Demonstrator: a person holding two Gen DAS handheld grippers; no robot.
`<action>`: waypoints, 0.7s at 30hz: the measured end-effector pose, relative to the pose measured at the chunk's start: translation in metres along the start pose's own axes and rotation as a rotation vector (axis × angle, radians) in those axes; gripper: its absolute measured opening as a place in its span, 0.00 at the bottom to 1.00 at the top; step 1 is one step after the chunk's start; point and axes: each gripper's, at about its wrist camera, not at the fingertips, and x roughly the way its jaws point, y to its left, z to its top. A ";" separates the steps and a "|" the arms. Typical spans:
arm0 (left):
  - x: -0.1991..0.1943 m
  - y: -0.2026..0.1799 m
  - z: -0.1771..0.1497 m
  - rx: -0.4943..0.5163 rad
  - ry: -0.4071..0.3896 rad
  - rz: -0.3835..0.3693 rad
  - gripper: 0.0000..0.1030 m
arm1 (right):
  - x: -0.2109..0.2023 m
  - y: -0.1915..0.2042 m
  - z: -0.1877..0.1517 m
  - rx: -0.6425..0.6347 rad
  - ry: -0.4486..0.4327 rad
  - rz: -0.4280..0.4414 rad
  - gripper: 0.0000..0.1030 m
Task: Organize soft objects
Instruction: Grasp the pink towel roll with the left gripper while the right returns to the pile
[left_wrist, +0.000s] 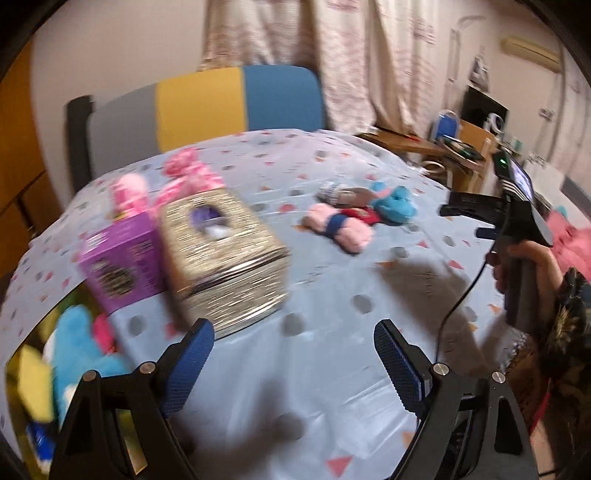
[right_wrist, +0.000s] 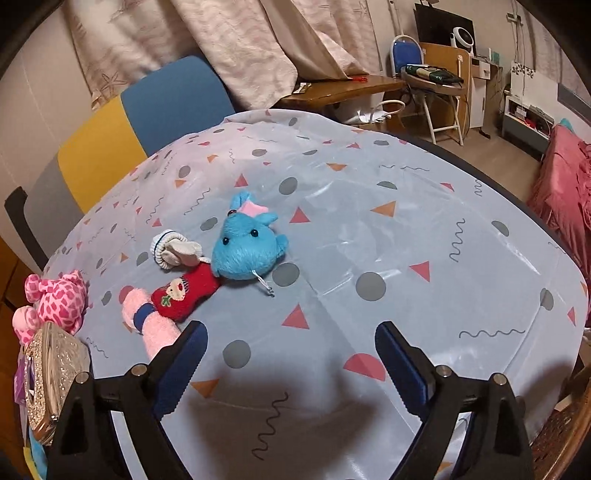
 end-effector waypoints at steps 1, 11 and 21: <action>0.008 -0.011 0.006 0.020 0.004 -0.023 0.86 | 0.000 -0.001 0.001 0.009 -0.003 -0.003 0.91; 0.093 -0.074 0.057 0.049 0.116 -0.142 0.83 | -0.001 -0.020 0.005 0.113 -0.007 0.058 0.91; 0.198 -0.097 0.112 -0.072 0.212 -0.148 0.77 | 0.000 -0.018 0.006 0.112 -0.002 0.131 0.91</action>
